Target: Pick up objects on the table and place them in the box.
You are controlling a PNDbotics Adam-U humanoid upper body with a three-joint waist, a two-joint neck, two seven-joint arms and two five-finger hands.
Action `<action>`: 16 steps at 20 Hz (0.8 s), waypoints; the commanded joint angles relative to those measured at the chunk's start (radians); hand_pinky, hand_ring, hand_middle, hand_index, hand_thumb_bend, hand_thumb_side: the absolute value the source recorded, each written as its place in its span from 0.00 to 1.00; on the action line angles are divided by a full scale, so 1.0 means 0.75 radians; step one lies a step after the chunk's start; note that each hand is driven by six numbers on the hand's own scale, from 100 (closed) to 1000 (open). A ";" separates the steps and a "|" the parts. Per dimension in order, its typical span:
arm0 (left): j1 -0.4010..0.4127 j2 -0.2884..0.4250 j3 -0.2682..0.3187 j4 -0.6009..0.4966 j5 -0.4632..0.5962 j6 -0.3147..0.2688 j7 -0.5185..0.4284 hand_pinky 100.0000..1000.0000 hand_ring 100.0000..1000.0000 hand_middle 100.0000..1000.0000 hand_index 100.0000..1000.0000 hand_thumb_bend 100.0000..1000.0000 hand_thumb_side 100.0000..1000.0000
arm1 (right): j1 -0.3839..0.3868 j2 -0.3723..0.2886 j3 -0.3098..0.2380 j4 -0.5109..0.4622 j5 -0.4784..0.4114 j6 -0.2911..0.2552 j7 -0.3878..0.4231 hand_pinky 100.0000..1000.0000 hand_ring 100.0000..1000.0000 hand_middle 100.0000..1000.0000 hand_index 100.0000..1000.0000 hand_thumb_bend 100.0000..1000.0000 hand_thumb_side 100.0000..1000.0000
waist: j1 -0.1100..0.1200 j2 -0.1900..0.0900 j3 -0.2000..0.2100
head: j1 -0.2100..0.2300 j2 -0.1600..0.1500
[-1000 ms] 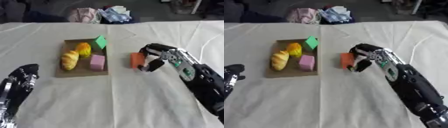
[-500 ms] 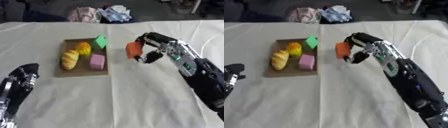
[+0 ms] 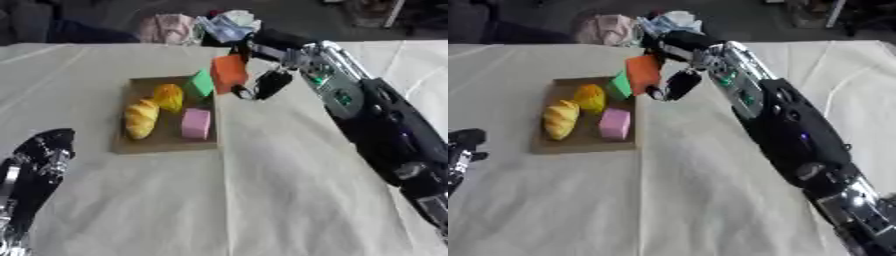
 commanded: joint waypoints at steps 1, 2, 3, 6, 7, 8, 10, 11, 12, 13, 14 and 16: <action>-0.014 0.010 -0.004 -0.021 0.002 -0.002 -0.004 0.73 0.81 0.70 0.72 0.07 0.54 | -0.062 0.043 0.014 0.071 0.053 -0.043 0.052 0.75 0.71 0.53 0.44 0.08 0.19 | 0.003 -0.026 0.006 | -0.009 0.000; -0.014 0.010 -0.004 -0.021 0.002 -0.002 -0.004 0.73 0.81 0.70 0.72 0.07 0.54 | -0.071 0.057 0.019 0.093 0.070 -0.058 0.070 0.76 0.72 0.54 0.45 0.08 0.19 | 0.003 -0.026 0.009 | -0.010 0.000; -0.014 0.010 -0.005 -0.021 0.002 -0.002 -0.004 0.73 0.81 0.70 0.72 0.07 0.54 | -0.077 0.070 0.025 0.113 0.087 -0.074 0.088 0.76 0.72 0.55 0.45 0.08 0.19 | 0.002 -0.025 0.011 | -0.012 0.001; -0.015 0.010 -0.004 -0.021 0.002 -0.001 -0.004 0.73 0.81 0.70 0.72 0.07 0.54 | -0.083 0.098 0.037 0.153 0.123 -0.117 0.137 0.77 0.73 0.58 0.46 0.08 0.21 | 0.000 -0.026 0.013 | -0.014 0.000; -0.015 0.010 -0.005 -0.021 0.002 -0.002 -0.004 0.73 0.81 0.70 0.72 0.07 0.54 | -0.083 0.106 0.042 0.162 0.132 -0.128 0.153 0.77 0.73 0.59 0.47 0.08 0.21 | -0.001 -0.026 0.013 | -0.014 0.000; -0.015 0.010 -0.005 -0.020 0.002 -0.002 -0.005 0.73 0.81 0.69 0.72 0.07 0.54 | -0.083 0.113 0.044 0.169 0.140 -0.138 0.166 0.77 0.73 0.59 0.47 0.08 0.21 | -0.001 -0.027 0.013 | -0.014 0.000; -0.015 0.009 -0.005 -0.020 0.002 -0.001 -0.004 0.73 0.80 0.69 0.72 0.07 0.54 | -0.084 0.126 0.045 0.178 0.155 -0.151 0.177 0.77 0.73 0.59 0.47 0.08 0.21 | -0.001 -0.027 0.014 | -0.016 -0.001; -0.014 0.009 -0.004 -0.019 0.001 -0.001 -0.003 0.73 0.80 0.69 0.72 0.07 0.54 | -0.085 0.131 0.043 0.182 0.162 -0.153 0.177 0.77 0.73 0.59 0.47 0.09 0.21 | -0.001 -0.028 0.015 | -0.018 -0.001; -0.013 0.010 -0.004 -0.019 0.001 -0.001 -0.001 0.73 0.80 0.69 0.72 0.07 0.54 | -0.086 0.134 0.042 0.187 0.169 -0.155 0.175 0.77 0.73 0.59 0.47 0.09 0.21 | 0.000 -0.028 0.016 | -0.020 -0.001; -0.013 0.009 -0.003 -0.020 0.001 -0.001 0.001 0.73 0.81 0.69 0.72 0.07 0.54 | -0.088 0.137 0.041 0.190 0.176 -0.156 0.173 0.77 0.73 0.59 0.48 0.10 0.23 | 0.001 -0.028 0.017 | -0.021 -0.001; -0.013 0.009 -0.002 -0.019 0.002 0.000 0.003 0.73 0.80 0.69 0.72 0.07 0.54 | -0.089 0.140 0.039 0.193 0.183 -0.157 0.169 0.77 0.73 0.59 0.49 0.10 0.23 | 0.001 -0.028 0.018 | -0.022 0.000; -0.013 0.009 0.000 -0.020 0.002 0.000 0.008 0.73 0.81 0.69 0.72 0.07 0.53 | -0.090 0.146 0.035 0.202 0.193 -0.156 0.162 0.77 0.74 0.60 0.54 0.15 0.28 | 0.001 -0.029 0.019 | -0.025 -0.002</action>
